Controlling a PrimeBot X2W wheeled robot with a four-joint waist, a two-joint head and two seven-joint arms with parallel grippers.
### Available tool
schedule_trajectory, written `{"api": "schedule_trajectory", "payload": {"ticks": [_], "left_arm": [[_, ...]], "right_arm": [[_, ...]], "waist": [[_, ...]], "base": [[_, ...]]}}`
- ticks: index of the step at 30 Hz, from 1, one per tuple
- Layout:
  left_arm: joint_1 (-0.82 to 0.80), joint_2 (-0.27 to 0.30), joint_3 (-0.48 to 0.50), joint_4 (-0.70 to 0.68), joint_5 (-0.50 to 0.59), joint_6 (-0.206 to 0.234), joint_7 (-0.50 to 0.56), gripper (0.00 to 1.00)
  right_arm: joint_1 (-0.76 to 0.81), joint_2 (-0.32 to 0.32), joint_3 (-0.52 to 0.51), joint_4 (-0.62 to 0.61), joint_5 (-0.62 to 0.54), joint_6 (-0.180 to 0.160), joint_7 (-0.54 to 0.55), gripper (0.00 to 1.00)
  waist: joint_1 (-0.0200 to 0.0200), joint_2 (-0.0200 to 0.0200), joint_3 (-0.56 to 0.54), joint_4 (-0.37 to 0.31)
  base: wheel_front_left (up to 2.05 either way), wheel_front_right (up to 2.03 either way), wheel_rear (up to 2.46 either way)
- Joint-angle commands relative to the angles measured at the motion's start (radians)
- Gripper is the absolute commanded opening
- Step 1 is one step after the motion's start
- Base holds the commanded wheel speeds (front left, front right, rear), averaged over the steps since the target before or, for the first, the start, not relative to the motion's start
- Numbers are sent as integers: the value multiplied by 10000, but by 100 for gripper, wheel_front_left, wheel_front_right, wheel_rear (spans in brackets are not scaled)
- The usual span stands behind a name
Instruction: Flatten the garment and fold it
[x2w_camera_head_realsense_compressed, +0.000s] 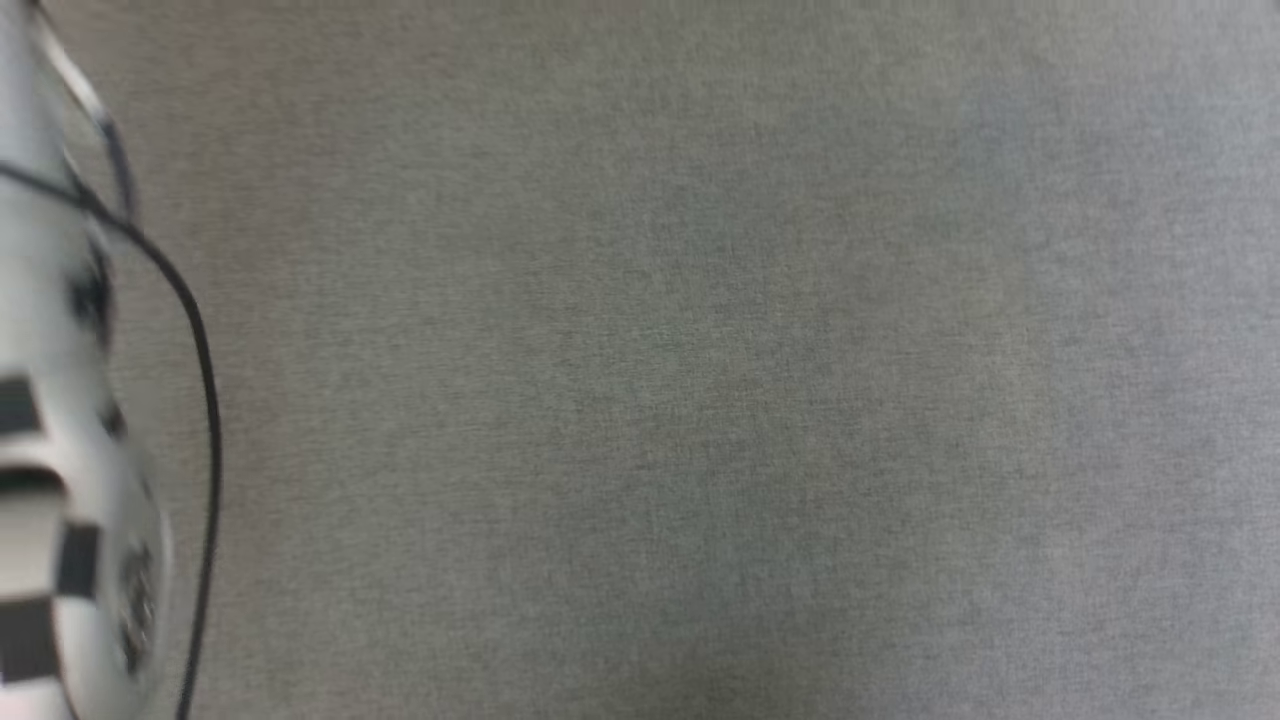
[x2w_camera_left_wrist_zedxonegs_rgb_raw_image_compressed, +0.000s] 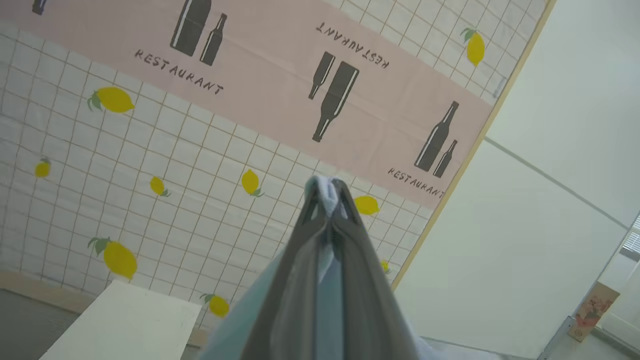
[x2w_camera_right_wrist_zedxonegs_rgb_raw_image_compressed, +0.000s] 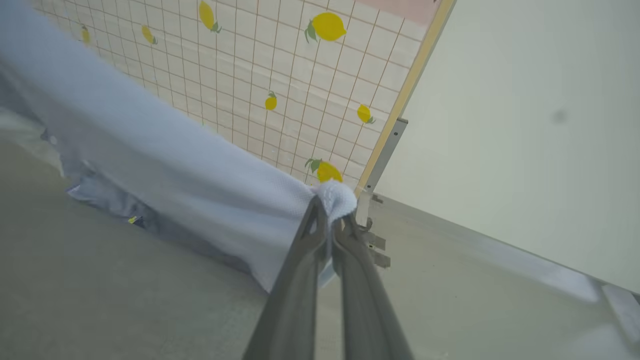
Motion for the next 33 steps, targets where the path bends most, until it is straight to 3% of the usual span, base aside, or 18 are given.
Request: {"api": "schedule_trajectory", "payload": {"ticks": [1,8,17,25,33], "left_arm": [[697,161,-92,38,87,-110,69,0],[4945,633,-689,-437,423,-59,1034,0],[10509,833,-961,-2937,-386,569,3523,0],[13853,868,-1215,-5362,-975,1277,5059,0],[16333,948,-1576,-6604,-1145,1864,5907,0]], "right_arm": [[515,-182,108,-51,233,-19,-38,0],[3689,-633,388,-706,1387,-19,172,0],[7565,-719,-374,-2406,1806,-19,923,0],[10352,-881,-1241,-4273,1565,-19,2321,0],[12885,-708,-2342,-5509,1451,-19,4161,0]], "waist": [[-1,0,-576,353],[-1,0,-1925,703],[-1,0,-3157,1040],[-1,0,-3738,1308],[-1,0,-3956,1434]], "base": [[0,0,0],[0,0,0],[0,0,0],[0,0,0],[0,0,0]]}}
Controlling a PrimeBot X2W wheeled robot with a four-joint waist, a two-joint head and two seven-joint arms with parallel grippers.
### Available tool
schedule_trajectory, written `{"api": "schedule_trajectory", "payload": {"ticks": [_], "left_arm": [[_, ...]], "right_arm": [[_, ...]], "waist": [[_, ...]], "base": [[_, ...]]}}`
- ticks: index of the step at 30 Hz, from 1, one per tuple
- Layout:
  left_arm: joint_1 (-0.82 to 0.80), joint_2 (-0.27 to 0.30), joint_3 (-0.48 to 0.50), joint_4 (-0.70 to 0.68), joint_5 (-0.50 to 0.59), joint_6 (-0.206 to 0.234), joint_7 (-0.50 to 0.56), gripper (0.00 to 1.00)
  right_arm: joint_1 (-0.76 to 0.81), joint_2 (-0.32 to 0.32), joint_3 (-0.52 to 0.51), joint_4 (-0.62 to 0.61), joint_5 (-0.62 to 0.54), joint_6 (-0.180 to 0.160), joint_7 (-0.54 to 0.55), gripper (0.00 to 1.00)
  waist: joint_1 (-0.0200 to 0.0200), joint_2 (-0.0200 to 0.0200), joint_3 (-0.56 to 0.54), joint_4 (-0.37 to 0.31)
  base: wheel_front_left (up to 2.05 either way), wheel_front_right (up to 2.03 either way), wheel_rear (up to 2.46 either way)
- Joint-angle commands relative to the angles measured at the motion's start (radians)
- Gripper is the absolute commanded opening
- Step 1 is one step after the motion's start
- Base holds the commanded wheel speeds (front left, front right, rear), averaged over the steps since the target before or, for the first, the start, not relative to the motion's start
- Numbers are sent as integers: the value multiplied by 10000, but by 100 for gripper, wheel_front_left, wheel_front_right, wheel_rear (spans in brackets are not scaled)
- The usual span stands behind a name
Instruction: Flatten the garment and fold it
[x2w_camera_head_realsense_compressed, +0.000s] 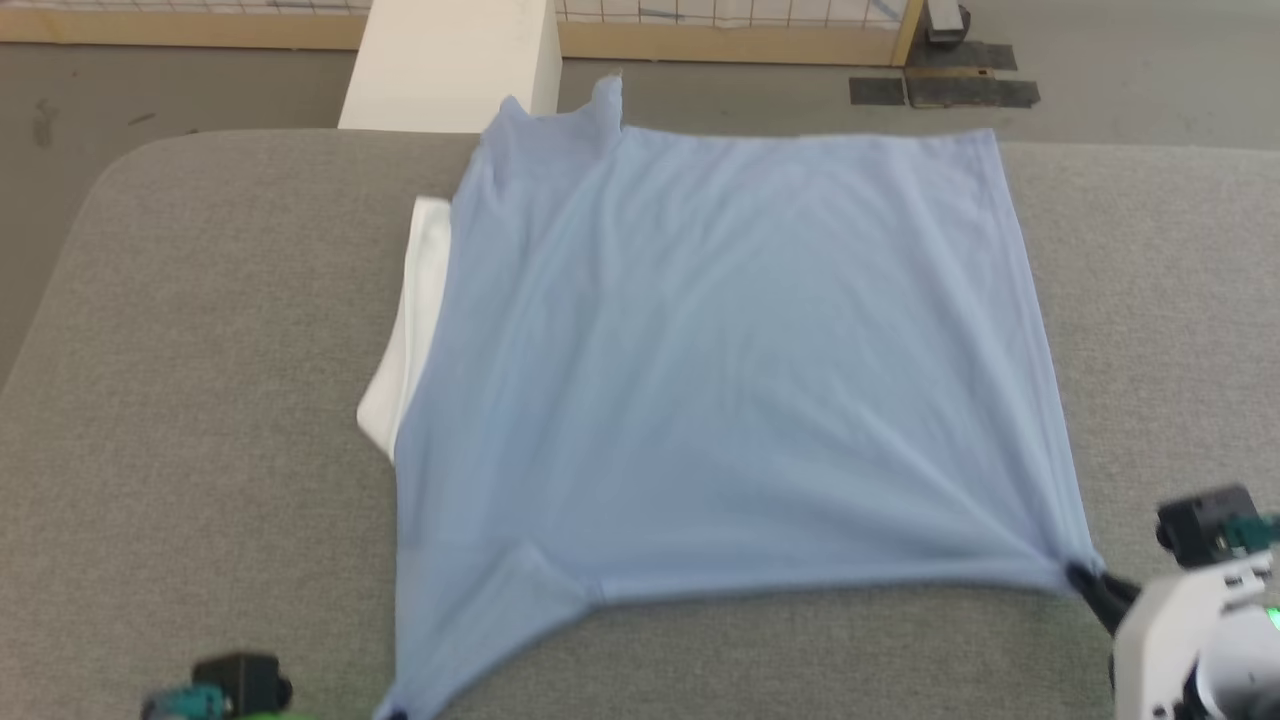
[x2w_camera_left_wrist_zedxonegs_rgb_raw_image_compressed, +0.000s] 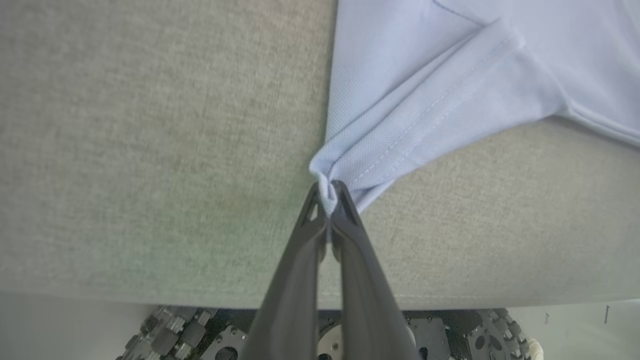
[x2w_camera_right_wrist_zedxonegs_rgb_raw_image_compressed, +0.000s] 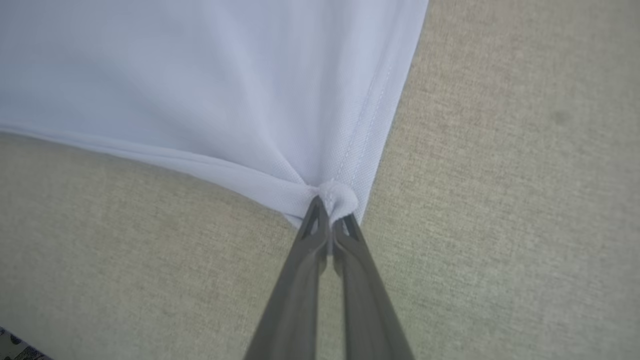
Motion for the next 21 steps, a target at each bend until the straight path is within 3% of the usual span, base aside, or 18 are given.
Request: {"api": "schedule_trajectory", "payload": {"ticks": [1,4,7,14,21], "left_arm": [[425,84,-65,-129,44,148,85,0],[956,36,-169,-444,53,270,109,0],[1113,20,-265,-574,206,61,-263,0],[85,-243,-576,-193,1924,-816,-3369,0],[-1932,-645,-966,392,3277,-1262,-5670,0]], "right_arm": [[372,105,-234,-170,-89,-17,215,0],[1174,464,-786,-557,-177,-17,660,0],[1732,868,-1119,-898,-238,-17,680,0],[1990,1692,-1134,-1417,-539,-17,-1401,0],[1224,1382,-417,-1208,-801,-17,-3232,0]], "waist": [[2,0,-55,54],[2,0,-74,90],[2,0,-106,121],[2,0,-165,70],[2,0,-109,-146]], "base": [[0,0,0],[0,0,0],[0,0,0],[0,0,0],[0,0,0]]}}
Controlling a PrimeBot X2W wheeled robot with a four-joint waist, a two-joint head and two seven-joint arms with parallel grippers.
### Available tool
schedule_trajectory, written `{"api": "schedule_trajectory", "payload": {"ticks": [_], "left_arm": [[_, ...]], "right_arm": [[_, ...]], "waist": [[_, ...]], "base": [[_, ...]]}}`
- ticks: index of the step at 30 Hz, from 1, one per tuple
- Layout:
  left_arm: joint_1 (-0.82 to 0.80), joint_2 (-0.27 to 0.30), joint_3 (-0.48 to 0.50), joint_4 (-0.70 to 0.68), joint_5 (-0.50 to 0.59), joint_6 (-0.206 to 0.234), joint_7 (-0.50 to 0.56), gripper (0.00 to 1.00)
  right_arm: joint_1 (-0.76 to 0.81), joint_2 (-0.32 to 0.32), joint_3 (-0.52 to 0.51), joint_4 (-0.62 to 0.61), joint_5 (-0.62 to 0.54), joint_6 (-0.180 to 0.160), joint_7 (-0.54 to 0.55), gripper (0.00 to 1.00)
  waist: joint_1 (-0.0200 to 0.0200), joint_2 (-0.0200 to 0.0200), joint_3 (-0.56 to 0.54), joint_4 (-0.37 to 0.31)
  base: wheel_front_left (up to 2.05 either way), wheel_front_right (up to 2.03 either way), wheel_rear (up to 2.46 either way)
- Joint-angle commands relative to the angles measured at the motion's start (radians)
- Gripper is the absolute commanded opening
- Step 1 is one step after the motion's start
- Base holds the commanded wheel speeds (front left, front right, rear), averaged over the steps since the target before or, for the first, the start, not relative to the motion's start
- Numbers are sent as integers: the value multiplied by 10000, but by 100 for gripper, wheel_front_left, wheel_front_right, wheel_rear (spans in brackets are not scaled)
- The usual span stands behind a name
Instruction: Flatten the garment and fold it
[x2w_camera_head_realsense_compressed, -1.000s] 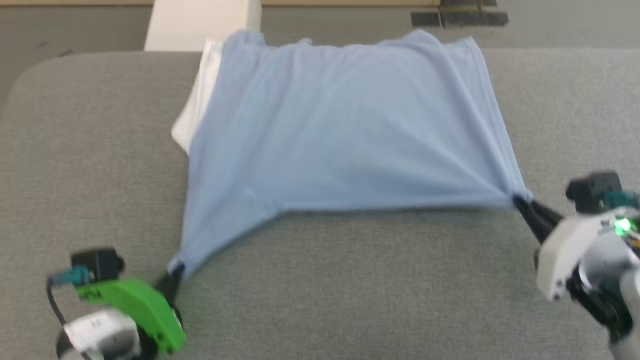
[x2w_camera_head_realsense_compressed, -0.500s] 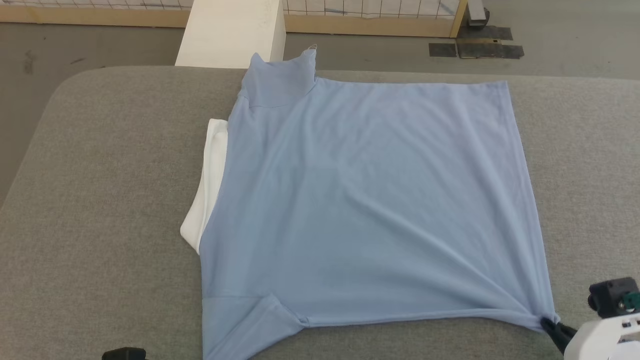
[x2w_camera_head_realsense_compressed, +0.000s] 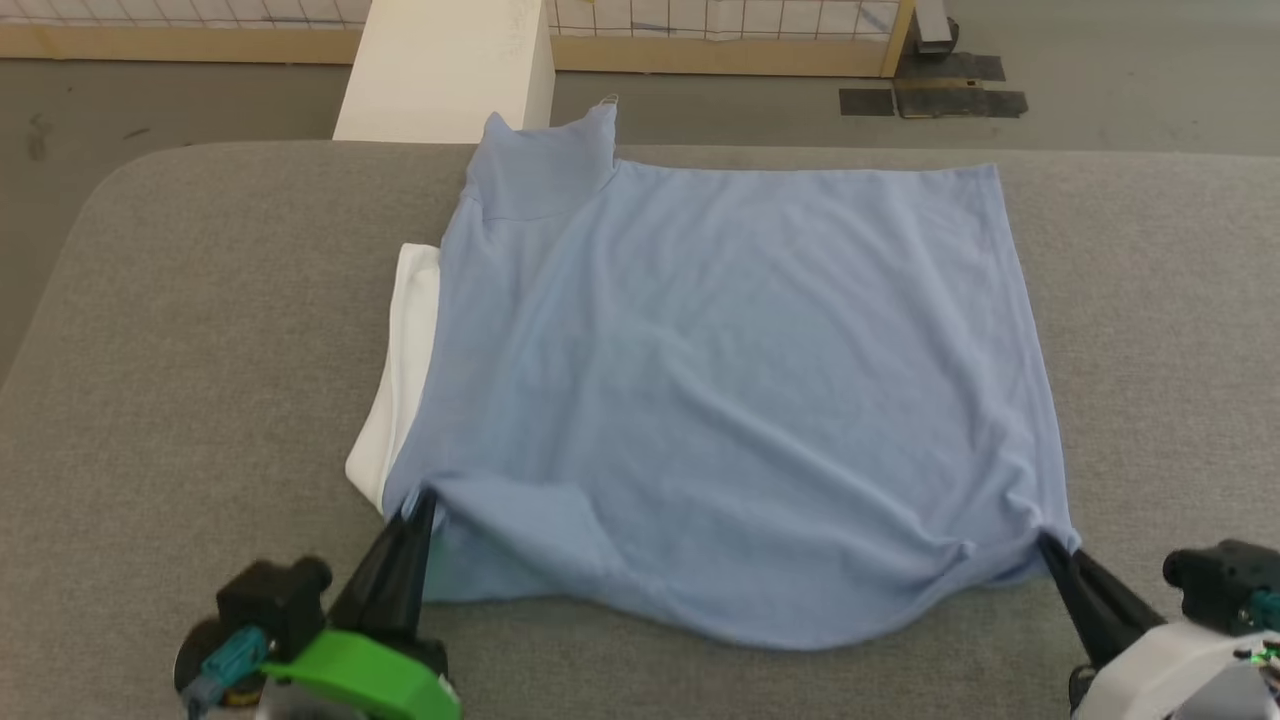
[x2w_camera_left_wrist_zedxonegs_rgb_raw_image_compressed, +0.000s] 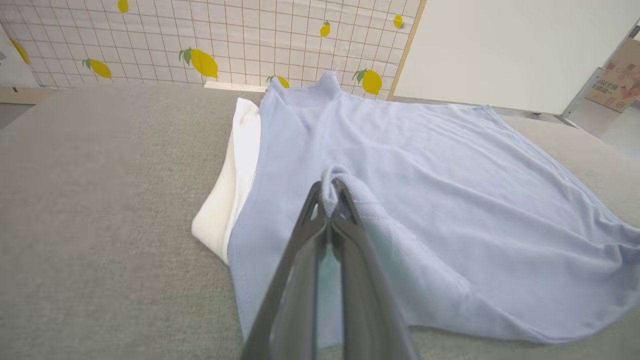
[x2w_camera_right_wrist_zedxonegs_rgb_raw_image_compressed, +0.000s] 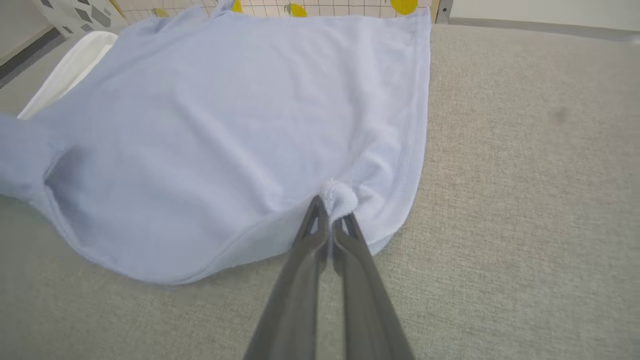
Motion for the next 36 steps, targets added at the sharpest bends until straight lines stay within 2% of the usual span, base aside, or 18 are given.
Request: {"api": "schedule_trajectory", "payload": {"ticks": [1,9,18,23,29,36], "left_arm": [[-460,-82,-56,53,274,-28,-234,0],[-2374,42,-58,351,649,-185,-214,0],[-4538,434,282,1572,454,-499,329,0],[-5338,560,374,2455,276,-528,883,0],[-5752,765,389,3731,-144,-469,2389,0],[-5963,959,214,4705,-732,-471,4563,0]], "right_arm": [[-361,-144,110,50,-62,-15,-242,0],[-1816,-772,585,446,56,-15,-483,0],[-3922,-1545,1082,1367,453,-15,190,0],[-4967,-1918,1467,2112,823,-15,710,0],[-6052,-2246,2065,2964,1570,-15,1686,0],[-7067,-2490,2694,3782,2860,-15,3604,0]], "waist": [[1,0,47,-73],[1,0,591,-255],[1,0,1696,-420],[1,0,2248,-483],[1,0,2740,-498],[1,0,2969,-498]], "base": [[0,0,0],[0,0,0],[0,0,0],[0,0,0],[0,0,0],[0,0,0]]}}
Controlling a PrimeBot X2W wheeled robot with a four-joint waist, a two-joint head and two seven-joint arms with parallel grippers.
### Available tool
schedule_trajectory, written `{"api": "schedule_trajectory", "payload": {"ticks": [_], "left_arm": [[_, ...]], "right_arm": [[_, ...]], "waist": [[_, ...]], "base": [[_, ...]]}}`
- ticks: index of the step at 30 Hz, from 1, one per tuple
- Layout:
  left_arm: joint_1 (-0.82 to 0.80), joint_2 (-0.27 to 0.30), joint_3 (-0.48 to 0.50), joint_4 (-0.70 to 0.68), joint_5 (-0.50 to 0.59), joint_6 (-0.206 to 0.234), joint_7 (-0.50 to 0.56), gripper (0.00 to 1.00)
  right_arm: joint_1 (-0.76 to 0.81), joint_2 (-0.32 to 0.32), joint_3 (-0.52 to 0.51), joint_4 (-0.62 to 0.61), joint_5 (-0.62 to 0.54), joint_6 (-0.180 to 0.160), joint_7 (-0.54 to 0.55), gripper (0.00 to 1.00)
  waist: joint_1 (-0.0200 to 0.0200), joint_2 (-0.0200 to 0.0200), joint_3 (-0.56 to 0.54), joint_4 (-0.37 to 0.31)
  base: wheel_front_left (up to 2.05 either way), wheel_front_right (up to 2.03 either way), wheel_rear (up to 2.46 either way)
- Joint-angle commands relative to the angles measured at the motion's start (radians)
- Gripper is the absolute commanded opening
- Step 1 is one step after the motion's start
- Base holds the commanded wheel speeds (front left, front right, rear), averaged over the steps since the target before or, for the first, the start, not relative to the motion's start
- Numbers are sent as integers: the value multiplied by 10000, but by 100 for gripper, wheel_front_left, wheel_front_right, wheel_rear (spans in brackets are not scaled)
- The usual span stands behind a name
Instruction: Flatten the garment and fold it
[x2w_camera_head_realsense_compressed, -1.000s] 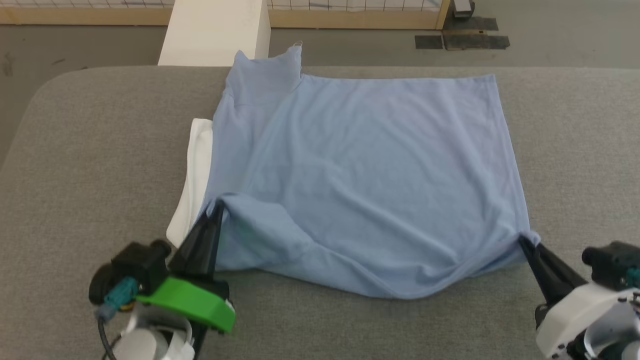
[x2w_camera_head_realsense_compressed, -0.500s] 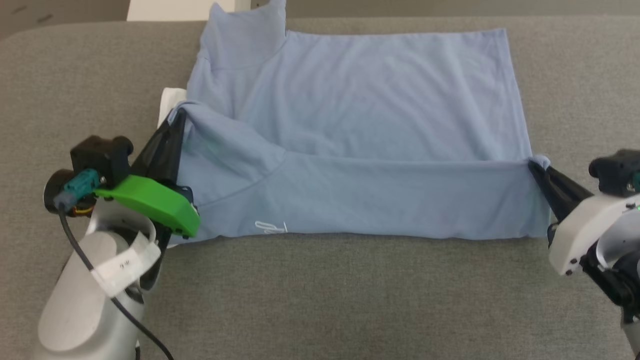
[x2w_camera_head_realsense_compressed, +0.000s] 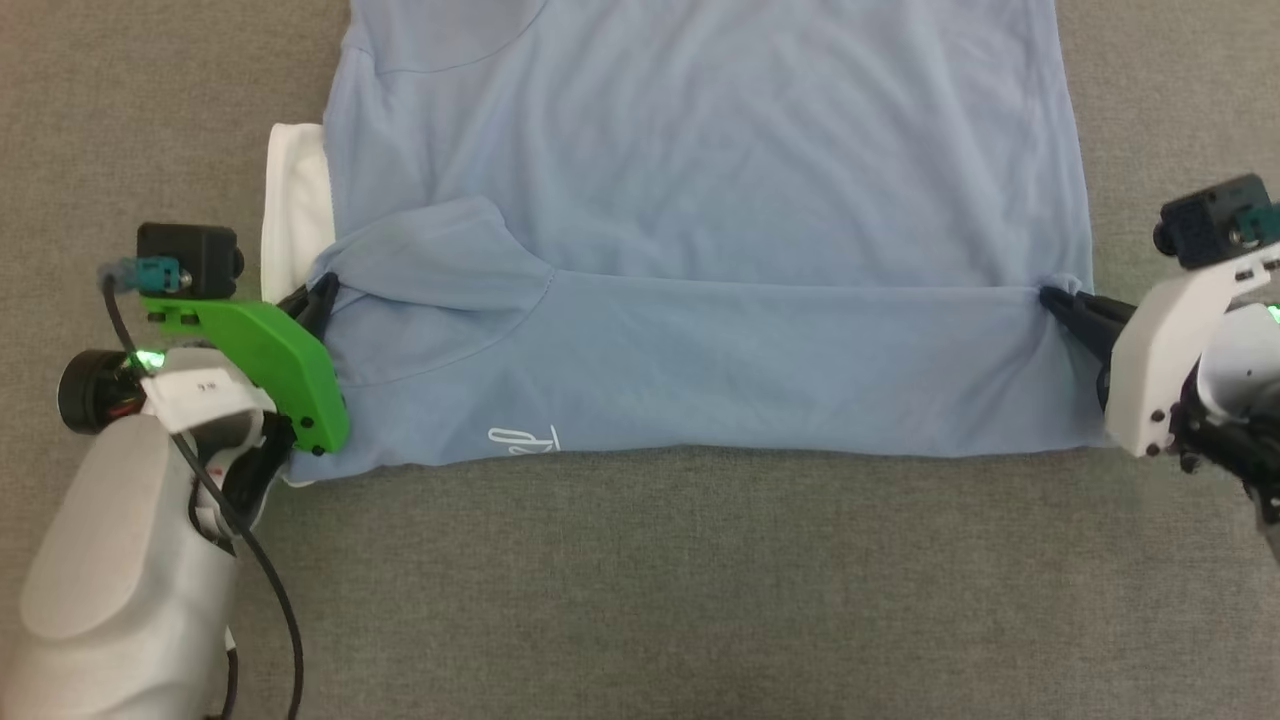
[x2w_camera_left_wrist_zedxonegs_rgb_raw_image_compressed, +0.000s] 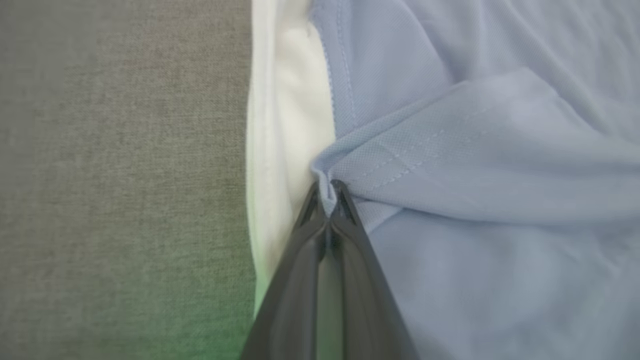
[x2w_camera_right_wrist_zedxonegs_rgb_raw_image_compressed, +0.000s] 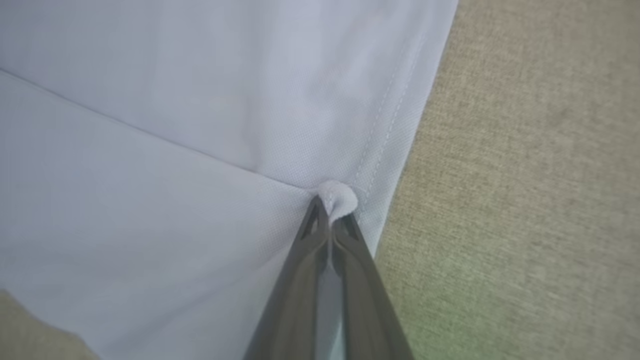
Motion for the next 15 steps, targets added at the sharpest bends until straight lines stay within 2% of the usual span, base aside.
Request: {"api": "schedule_trajectory", "payload": {"ticks": [1,4,5,6,7,11,15], "left_arm": [[135,50,-109,319,-216,28,519,0],[141,48,-23,259,-417,94,763,0],[141,48,28,125,-349,173,538,72],[155,53,84,23,-255,256,257,100],[220,46,141,-91,-158,335,-95,100],[783,-114,431,-601,242,762,-1835,100],[1813,-486,799,-1229,634,1506,-3699,100]], "right_arm": [[-150,-3,87,288,222,-19,516,0],[-326,8,52,464,432,-19,1124,0],[-368,36,-24,421,417,-19,1046,13],[-381,67,-69,337,362,-19,828,39],[-334,119,-125,276,304,-19,541,98],[241,361,-350,-10,-21,-19,-1109,100],[1237,839,-812,-323,-472,-19,-3380,100]], "waist": [[-1,0,19,-13],[-1,0,-77,-1],[-1,0,-138,7],[-1,0,-212,15],[-1,0,-317,19],[-1,0,-863,53],[-1,0,-1469,49]], "base": [[0,0,0],[0,0,0],[0,0,0],[0,0,0],[0,0,0],[0,0,0],[0,0,0]]}}
